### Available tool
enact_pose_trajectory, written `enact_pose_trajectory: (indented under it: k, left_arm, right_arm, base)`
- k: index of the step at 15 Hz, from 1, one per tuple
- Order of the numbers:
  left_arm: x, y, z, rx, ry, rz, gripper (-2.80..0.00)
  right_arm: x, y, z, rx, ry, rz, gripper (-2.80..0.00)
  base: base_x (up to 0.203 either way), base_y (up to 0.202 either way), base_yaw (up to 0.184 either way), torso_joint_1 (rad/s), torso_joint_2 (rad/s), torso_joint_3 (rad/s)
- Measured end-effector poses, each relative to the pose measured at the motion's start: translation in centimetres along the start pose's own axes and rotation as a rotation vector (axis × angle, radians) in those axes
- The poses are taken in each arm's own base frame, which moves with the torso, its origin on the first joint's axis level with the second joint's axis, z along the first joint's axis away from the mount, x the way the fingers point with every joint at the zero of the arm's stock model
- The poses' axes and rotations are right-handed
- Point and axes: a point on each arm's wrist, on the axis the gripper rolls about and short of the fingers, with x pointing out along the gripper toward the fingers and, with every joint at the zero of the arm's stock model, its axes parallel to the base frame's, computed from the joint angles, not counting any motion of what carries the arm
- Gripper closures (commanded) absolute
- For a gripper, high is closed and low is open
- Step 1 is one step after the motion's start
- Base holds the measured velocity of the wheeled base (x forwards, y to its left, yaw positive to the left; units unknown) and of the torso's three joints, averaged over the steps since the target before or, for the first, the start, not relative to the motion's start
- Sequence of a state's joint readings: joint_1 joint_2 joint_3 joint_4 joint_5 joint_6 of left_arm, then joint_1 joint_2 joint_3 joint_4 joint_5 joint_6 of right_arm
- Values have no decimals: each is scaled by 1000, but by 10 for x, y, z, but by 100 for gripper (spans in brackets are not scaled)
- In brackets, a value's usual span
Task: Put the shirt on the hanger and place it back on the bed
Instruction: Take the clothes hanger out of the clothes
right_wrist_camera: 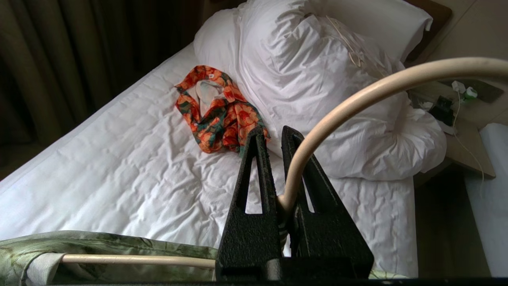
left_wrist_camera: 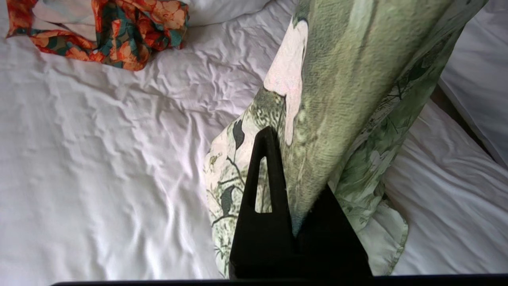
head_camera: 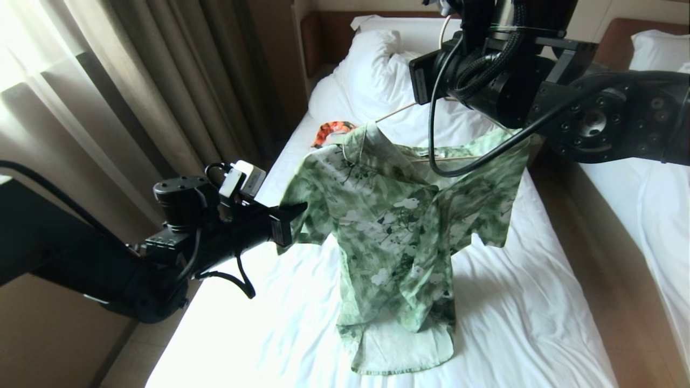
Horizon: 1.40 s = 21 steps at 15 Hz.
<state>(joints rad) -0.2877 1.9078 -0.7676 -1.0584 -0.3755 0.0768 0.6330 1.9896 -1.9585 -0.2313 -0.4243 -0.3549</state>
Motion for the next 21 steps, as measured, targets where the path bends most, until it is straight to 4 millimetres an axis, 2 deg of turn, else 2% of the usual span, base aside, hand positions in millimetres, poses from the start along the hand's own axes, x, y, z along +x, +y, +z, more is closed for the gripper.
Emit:
enact_pose_trajectory:
  k: [4,8,16,17,21]
  left_arm:
    - [7,8,-8,-41,96,30,0]
    - [15,16,-16,-51,118,58,0]
    - [18,9,-20,-60,152,51,0]
    - [17,9,-19,-60,148,53,-280]
    - [12,8,-13,-56,131,49,-280]
  right_arm:
    - [-2,-4,3,-2,-4,-6,0]
    - [-3,-11,6,-15,-3,-18,0]
    - [-2,-29,6,-35,7,-51,0]
    - [-2,-29,6,-35,8,-51,0]
    - [-2,-29,5,-36,9,-52,0]
  base:
    - [0,0,0,0,0,0]
    - [0,0,0,0,0,0]
    - [0,0,0,0,0,0]
    - [0,0,0,0,0,0]
    - [0,0,0,0,0,0]
